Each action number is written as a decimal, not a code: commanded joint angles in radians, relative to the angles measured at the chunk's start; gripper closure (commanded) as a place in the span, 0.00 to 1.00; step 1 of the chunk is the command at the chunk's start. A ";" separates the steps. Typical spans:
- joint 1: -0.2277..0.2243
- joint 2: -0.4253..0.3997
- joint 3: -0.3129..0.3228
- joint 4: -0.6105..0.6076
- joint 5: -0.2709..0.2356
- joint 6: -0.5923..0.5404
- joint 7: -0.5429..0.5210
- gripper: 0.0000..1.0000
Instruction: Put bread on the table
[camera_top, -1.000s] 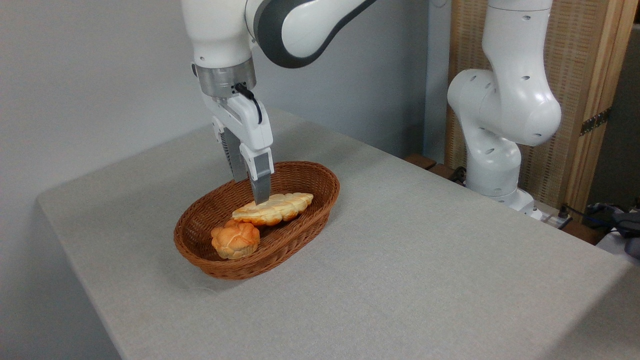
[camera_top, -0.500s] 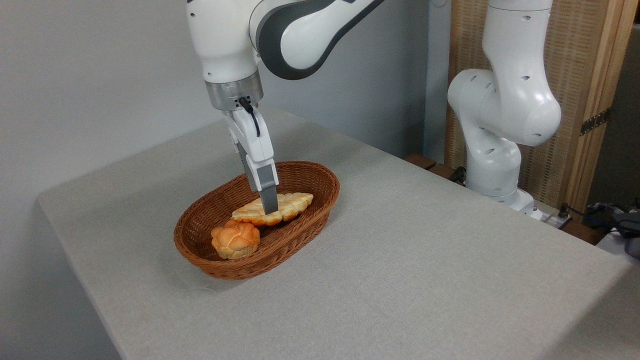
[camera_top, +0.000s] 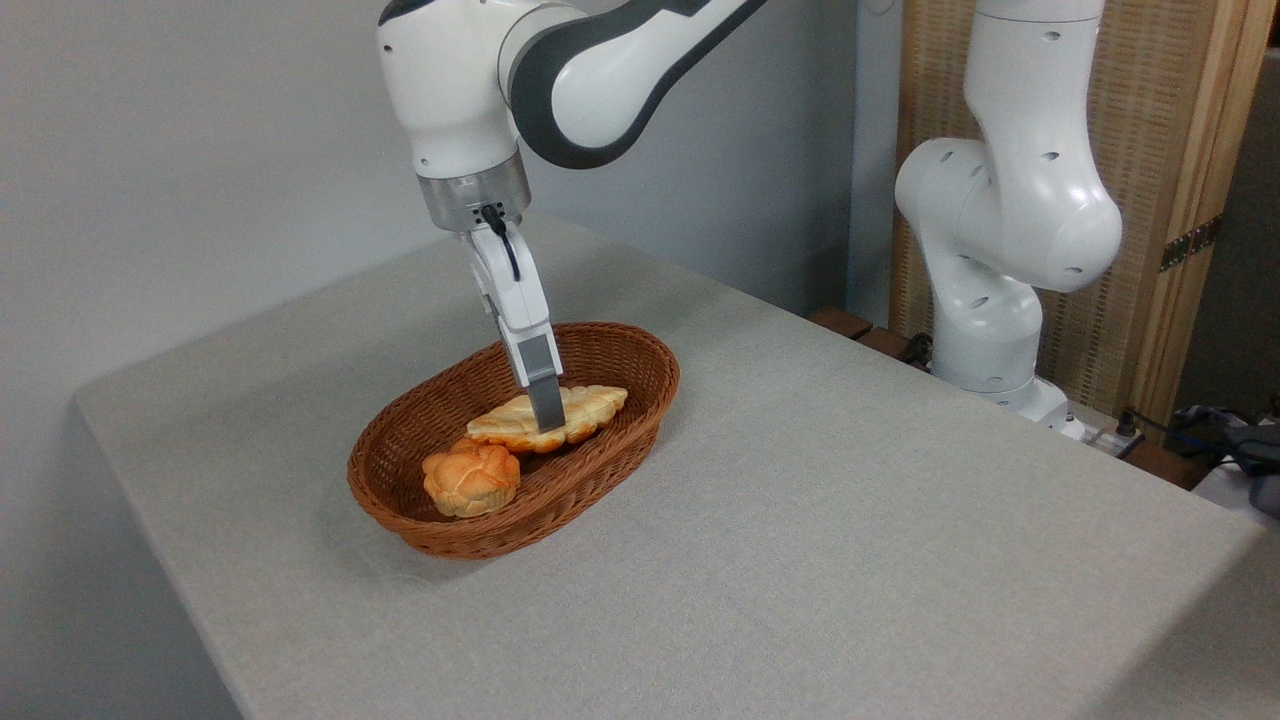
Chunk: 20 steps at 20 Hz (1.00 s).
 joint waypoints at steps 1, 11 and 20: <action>0.003 -0.004 -0.012 -0.025 0.012 0.031 0.010 0.00; 0.003 0.008 -0.026 -0.065 0.012 0.119 0.002 0.04; 0.003 0.011 -0.026 -0.064 0.012 0.119 0.011 0.54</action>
